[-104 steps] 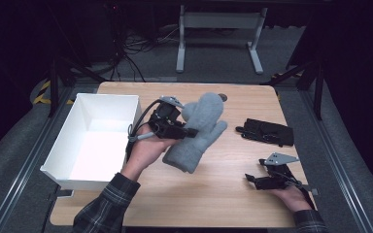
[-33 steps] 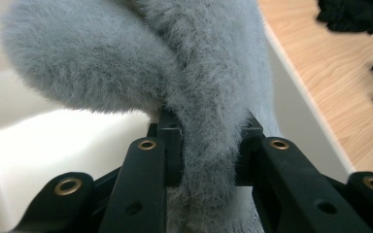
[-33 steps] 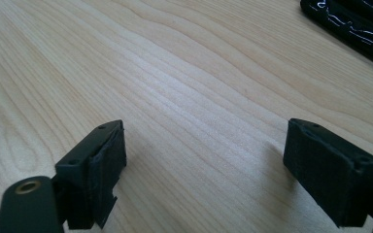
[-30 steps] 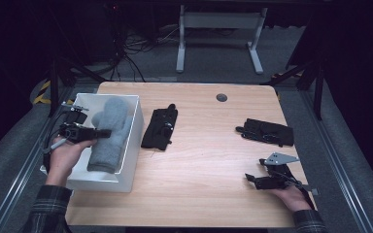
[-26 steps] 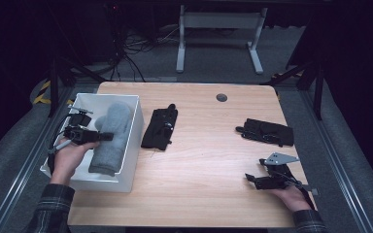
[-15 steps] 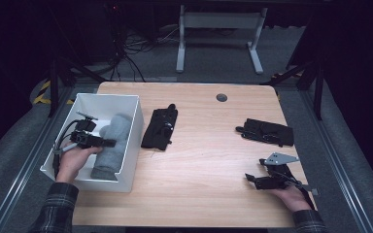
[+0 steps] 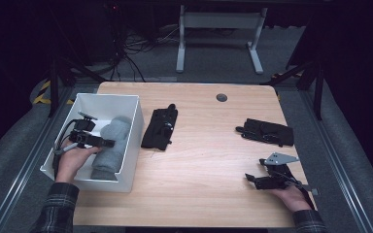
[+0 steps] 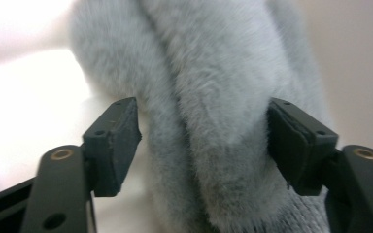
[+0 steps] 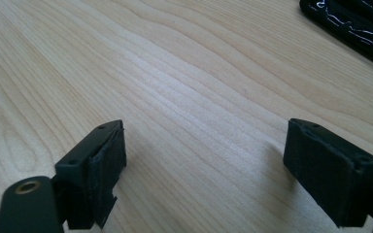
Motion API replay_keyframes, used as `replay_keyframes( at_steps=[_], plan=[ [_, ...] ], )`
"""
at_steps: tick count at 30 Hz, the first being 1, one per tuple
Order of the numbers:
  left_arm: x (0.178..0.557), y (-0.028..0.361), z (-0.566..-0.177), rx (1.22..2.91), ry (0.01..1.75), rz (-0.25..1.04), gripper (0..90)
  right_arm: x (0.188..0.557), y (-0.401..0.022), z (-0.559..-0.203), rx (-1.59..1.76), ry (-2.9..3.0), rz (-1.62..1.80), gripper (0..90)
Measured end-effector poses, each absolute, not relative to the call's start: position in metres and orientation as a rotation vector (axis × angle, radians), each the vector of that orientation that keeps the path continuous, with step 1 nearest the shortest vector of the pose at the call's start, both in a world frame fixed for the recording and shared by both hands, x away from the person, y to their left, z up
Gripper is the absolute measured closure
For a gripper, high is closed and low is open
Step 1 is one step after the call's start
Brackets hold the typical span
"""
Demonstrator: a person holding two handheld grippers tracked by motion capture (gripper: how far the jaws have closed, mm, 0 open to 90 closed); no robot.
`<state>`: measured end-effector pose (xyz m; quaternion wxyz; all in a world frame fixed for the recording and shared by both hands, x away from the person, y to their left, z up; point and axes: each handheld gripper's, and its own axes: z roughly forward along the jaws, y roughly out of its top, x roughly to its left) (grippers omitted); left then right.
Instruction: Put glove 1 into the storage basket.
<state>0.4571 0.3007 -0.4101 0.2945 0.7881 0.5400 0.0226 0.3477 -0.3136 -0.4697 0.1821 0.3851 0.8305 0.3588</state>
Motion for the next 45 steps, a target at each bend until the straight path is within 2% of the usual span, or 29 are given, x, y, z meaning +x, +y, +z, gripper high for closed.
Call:
replay_keyframes(
  at_steps=[14,23,34,45],
  plan=[
    [0.442,0.28,-0.344,2.071,1.257,0.171,23.7,0.348,-0.313,-0.47,1.091,2.34,1.009,15.4],
    [0.43,0.242,-0.307,2.05,1.08,0.182,23.5,0.348,-0.313,-0.47,1.095,2.338,1.003,15.0],
    [0.422,0.179,-0.301,2.103,0.932,0.164,23.5,0.348,-0.313,-0.47,1.095,2.338,1.003,15.0],
    [0.409,0.124,-0.314,2.125,0.821,0.147,23.7,0.348,-0.313,-0.47,1.096,2.338,1.001,14.8]
  ],
)
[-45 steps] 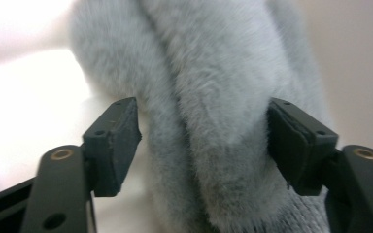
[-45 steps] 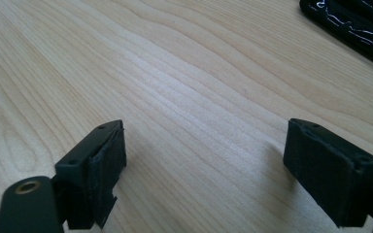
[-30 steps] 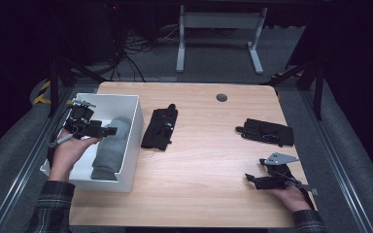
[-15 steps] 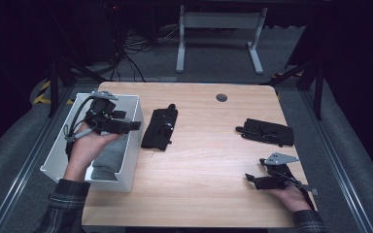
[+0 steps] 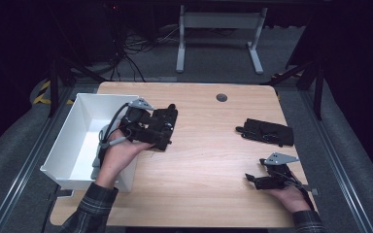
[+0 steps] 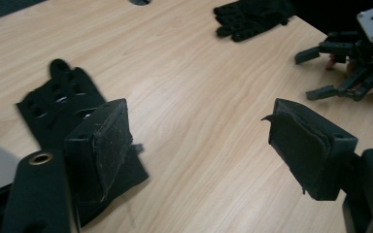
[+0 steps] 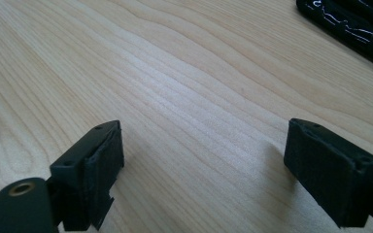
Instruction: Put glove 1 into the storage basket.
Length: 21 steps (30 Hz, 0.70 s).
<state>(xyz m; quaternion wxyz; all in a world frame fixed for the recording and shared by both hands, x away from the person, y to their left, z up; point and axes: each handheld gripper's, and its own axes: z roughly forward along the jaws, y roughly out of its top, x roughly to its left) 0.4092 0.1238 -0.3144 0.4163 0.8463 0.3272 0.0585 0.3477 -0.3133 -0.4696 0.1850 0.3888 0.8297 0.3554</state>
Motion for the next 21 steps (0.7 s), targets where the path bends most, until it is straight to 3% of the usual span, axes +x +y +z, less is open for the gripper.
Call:
replay_keyframes(
  at_steps=[12,21],
  plan=[
    [0.396,0.085,-0.36,2.168,0.766,0.134,24.0,0.348,-0.313,-0.47,1.094,2.339,1.001,14.8],
    [0.389,0.076,-0.419,2.261,0.763,0.148,22.5,0.348,-0.314,-0.47,1.098,2.337,1.007,15.6]
  ],
)
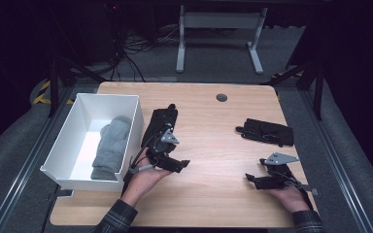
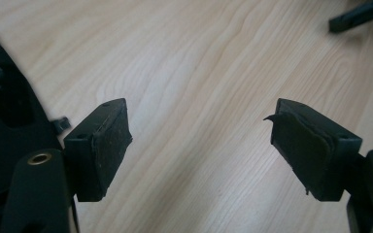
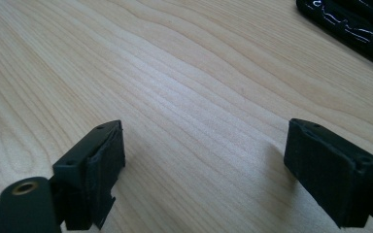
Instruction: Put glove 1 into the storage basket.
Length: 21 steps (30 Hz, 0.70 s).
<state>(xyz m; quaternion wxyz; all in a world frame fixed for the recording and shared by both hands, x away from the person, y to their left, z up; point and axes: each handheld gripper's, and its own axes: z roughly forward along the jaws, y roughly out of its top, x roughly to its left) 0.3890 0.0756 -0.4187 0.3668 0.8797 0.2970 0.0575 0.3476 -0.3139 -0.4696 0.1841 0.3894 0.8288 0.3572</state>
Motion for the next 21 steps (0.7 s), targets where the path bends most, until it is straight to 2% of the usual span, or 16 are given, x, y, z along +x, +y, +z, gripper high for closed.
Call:
replay_keyframes(
  at_steps=[3,12,16,19,21],
  plan=[
    [0.385,0.075,-0.435,2.291,0.768,0.145,21.6,0.347,-0.314,-0.468,1.102,2.344,0.996,17.4],
    [0.375,0.079,-0.463,2.38,0.744,0.161,14.0,0.349,-0.318,-0.46,1.115,2.38,0.987,35.4],
    [0.374,0.08,-0.466,2.39,0.702,0.213,11.4,0.351,-0.319,-0.456,1.114,2.385,1.014,53.5],
    [0.374,0.084,-0.474,2.335,0.678,0.23,5.5,0.352,-0.319,-0.452,1.105,2.378,1.02,68.2],
    [0.373,0.086,-0.477,2.304,0.662,0.239,3.5,0.354,-0.319,-0.45,1.093,2.377,1.012,82.4]
  ],
)
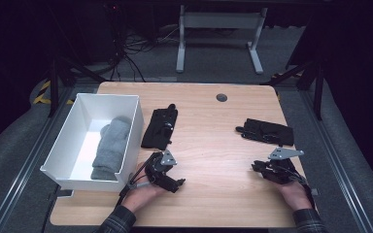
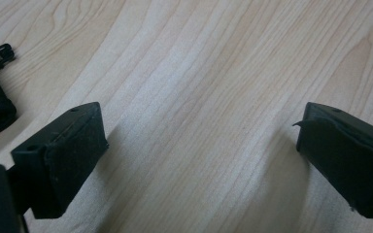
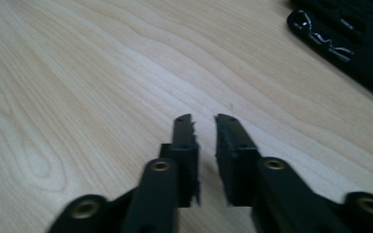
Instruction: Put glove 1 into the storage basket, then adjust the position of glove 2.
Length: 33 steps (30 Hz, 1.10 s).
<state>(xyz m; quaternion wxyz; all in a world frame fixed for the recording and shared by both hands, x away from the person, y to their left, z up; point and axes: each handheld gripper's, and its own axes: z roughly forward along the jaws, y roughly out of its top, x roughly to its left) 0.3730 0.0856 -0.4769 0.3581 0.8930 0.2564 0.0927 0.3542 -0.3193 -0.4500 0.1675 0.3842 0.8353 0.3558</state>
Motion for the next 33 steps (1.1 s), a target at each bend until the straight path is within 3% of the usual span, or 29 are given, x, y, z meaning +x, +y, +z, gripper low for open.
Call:
replay_keyframes(
  at_steps=[3,20,33],
  plan=[
    [0.373,0.086,-0.478,2.298,0.66,0.241,2.6,0.359,-0.319,-0.447,1.095,2.354,1.015,89.7],
    [0.373,0.086,-0.477,2.292,0.672,0.245,4.5,0.408,-0.344,-0.433,1.204,2.187,0.946,90.0],
    [0.377,0.086,-0.477,2.297,0.651,0.237,3.9,0.438,-0.362,-0.443,1.275,2.125,0.878,90.0]
  ],
)
